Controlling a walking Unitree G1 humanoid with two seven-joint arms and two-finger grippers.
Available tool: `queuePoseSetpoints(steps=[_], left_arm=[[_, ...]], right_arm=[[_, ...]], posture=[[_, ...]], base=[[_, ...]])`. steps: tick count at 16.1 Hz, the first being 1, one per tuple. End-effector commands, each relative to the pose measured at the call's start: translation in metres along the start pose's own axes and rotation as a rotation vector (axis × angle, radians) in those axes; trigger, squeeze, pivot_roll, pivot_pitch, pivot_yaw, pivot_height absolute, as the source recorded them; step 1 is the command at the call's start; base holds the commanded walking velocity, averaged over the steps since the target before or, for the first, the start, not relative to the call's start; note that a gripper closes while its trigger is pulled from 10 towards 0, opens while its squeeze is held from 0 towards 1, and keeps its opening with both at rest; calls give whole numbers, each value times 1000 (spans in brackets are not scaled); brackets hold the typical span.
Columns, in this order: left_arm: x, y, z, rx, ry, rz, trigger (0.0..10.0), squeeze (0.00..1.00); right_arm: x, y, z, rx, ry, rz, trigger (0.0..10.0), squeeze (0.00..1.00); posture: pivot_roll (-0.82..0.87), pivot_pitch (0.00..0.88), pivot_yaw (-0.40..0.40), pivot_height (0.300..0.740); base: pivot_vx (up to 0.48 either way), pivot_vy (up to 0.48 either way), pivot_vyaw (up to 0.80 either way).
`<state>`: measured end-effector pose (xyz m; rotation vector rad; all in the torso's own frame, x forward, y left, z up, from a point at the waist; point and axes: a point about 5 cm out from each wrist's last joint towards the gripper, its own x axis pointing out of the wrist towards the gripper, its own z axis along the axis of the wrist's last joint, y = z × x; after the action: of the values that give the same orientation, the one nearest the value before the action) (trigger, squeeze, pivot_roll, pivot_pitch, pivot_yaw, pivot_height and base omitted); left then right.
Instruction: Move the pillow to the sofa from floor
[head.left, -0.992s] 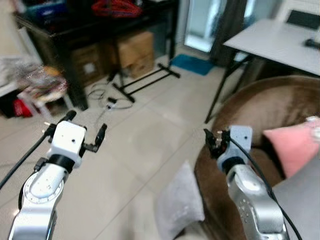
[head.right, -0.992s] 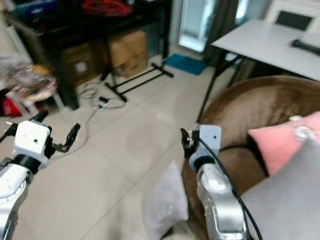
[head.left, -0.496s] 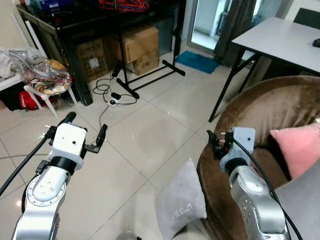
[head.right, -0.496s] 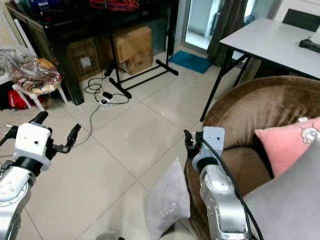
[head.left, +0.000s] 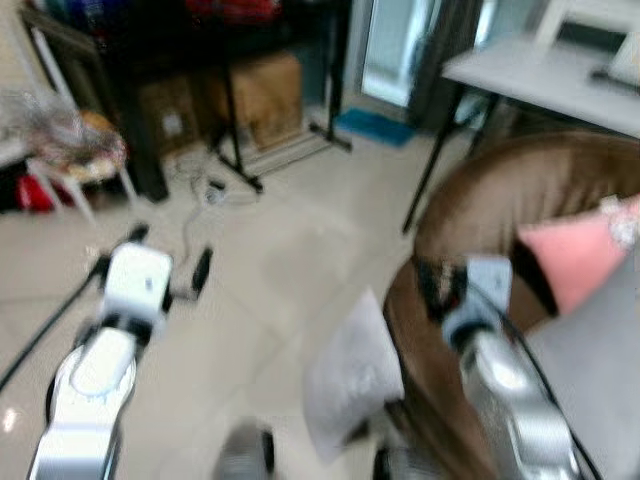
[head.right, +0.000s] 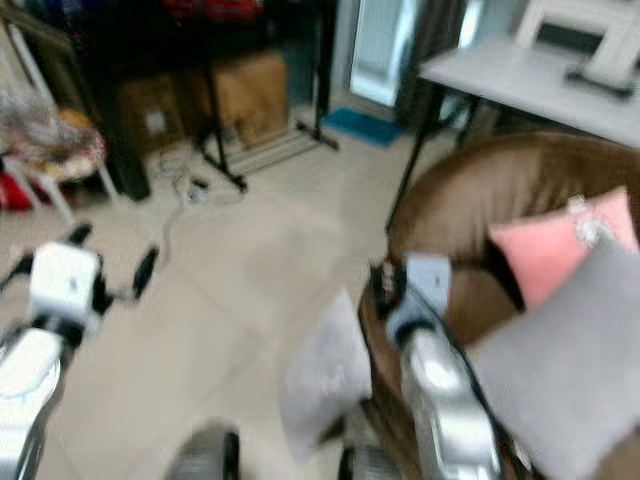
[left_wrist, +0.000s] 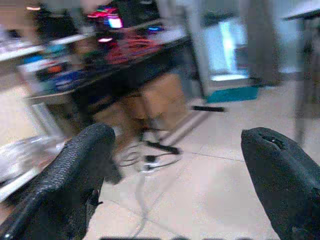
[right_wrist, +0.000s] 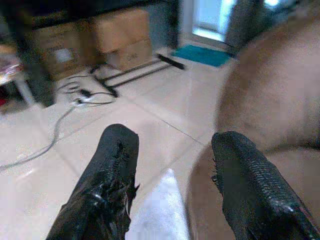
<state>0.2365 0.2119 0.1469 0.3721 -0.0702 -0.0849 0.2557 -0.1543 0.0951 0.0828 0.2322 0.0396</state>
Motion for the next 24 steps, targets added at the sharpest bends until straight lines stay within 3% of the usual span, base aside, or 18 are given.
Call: queuePoseSetpoints(steps=[1, 8, 11, 21, 24], left_arm=[[-4, 0, -6, -1, 27, 2, 10000, 0], [-6, 0, -6, -22, 20, 8, 10000, 0], [-6, 1, -6, -21, 21, 10, 10000, 0], [-6, 3, -6, -15, 23, 8, 10000, 0], [-4, 4, -5, -13, 21, 1, 10000, 0]], right_arm=[[1, 3, 0, -7, 4, 17, 10000, 0], [6, 7, 0, -24, 3, 57, 10000, 0], [7, 7, -1, -28, 10, 64, 10000, 0], [8, 7, -2, -23, 9, 58, 10000, 0], [7, 5, -5, -23, 13, 44, 10000, 0]], posture=[[65, 0, -28, 630], [75, 0, -42, 630], [73, 0, -39, 630], [76, 0, -32, 630], [73, 0, -23, 630]], base=[[0, 0, 0], [247, 0, 0], [335, 0, -788], [335, 0, 0], [336, 0, -723]])
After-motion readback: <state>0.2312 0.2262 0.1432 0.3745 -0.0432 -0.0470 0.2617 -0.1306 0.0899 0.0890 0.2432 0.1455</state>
